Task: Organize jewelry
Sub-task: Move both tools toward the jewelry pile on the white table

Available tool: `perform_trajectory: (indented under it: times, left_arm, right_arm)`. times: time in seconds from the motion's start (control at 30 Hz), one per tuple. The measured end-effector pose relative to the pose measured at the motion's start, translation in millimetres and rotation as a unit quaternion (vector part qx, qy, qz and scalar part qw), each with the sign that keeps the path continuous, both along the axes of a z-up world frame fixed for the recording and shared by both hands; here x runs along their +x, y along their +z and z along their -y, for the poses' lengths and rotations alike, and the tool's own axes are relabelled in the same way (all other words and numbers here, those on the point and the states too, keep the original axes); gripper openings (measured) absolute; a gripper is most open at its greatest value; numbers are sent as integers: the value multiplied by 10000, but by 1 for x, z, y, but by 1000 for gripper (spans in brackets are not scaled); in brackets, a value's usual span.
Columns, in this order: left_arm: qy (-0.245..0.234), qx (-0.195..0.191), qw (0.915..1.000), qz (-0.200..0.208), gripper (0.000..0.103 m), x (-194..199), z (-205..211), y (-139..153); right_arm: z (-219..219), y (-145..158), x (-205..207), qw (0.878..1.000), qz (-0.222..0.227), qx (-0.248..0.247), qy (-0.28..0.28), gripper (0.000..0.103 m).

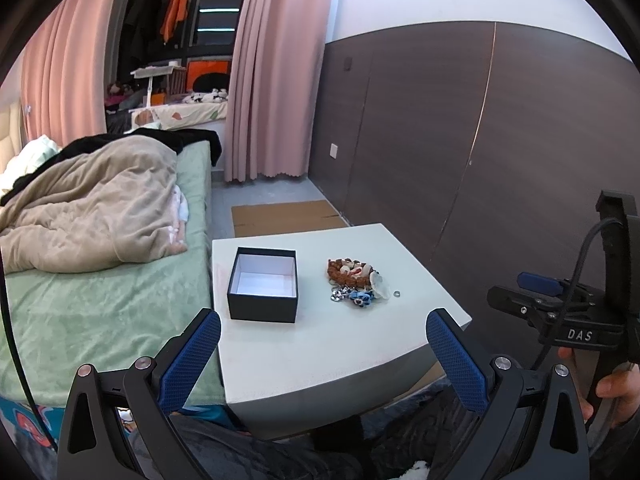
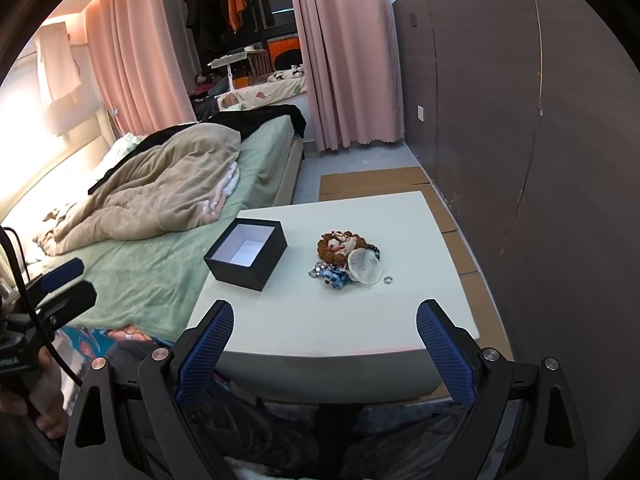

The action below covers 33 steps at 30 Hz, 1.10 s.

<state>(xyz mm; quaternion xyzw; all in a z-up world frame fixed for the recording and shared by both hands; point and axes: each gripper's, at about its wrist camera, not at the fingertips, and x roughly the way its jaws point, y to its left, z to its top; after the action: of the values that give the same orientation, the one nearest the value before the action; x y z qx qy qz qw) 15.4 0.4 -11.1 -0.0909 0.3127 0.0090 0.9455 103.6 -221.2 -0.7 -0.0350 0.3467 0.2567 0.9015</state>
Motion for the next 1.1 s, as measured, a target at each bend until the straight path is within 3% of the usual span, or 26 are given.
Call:
perform_trajectory:
  times: [0.67, 0.77, 0.9, 1.1]
  left_arm:
    - [-491, -126, 9970, -582, 102, 110, 30, -39]
    - [-650, 45, 9955, -690, 102, 127, 39, -48]
    - [-782, 152, 9928, -893, 86, 150, 49, -60]
    - [-891, 209, 9879, -1256, 70, 179, 59, -83]
  right_arm:
    - [26, -52, 82, 9979, -486, -48, -432, 93]
    - [32, -61, 95, 9969, -645, 100, -436, 93]
    - [40, -76, 110, 9947, -890, 294, -433, 93]
    - [49, -99, 128, 9906, -1188, 486, -465, 93]
